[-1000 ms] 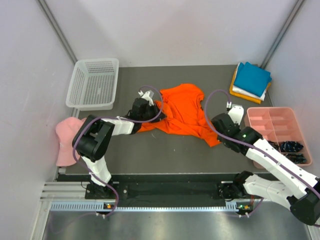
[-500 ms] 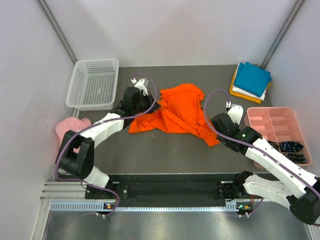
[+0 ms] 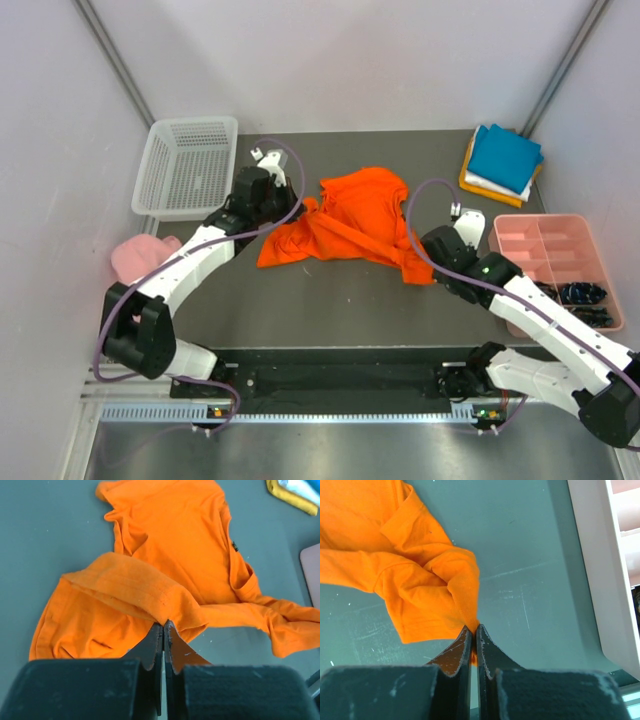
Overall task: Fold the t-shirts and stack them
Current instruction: Flatten out the tshirt
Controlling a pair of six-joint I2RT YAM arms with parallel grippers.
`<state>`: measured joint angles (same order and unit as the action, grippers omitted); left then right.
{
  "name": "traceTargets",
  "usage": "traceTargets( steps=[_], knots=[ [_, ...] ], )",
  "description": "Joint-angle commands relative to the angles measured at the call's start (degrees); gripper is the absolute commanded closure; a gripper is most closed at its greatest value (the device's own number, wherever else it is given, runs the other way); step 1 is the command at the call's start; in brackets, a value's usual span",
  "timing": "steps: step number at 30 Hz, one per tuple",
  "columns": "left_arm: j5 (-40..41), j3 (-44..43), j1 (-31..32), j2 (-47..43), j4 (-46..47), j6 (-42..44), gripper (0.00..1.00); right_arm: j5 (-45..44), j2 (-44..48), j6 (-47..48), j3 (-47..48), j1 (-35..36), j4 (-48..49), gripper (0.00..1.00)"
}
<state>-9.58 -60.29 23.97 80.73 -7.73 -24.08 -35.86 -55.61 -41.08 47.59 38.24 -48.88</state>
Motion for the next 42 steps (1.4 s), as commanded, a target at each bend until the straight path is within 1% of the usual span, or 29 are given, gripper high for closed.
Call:
traceTargets(
  steps=[1,3,5,6,9,12,25,42],
  knots=[
    [-1.8,4.9,-0.3,-0.3,2.6,-1.3,1.00,0.1,0.0,0.4,0.7,0.5,1.6,1.00],
    [-3.9,8.3,-0.2,2.2,6.3,-2.0,1.00,0.1,0.0,0.4,0.6,0.5,1.6,1.00],
    [-7.3,9.6,-0.2,5.1,7.3,-3.8,1.00,0.2,0.0,0.4,0.6,0.5,1.5,1.00],
    [-8.2,10.2,-0.1,8.4,9.4,-4.1,1.00,0.2,-0.1,0.5,0.7,0.5,1.5,1.00],
    [-9.4,11.2,0.6,13.6,13.0,-4.8,1.00,-0.1,0.2,0.1,0.7,0.4,1.0,1.00],
    [-9.7,10.6,0.9,16.1,13.9,-5.0,1.00,-0.3,0.3,-0.1,0.7,0.5,0.5,1.00],
    [-8.1,9.8,0.9,13.1,12.7,-5.0,1.00,0.6,-0.3,-0.1,1.0,0.4,1.2,1.00],
    [-8.5,9.0,0.9,11.5,11.2,-5.0,1.00,0.8,-0.1,-0.2,1.0,0.4,1.2,1.00]
  ],
)
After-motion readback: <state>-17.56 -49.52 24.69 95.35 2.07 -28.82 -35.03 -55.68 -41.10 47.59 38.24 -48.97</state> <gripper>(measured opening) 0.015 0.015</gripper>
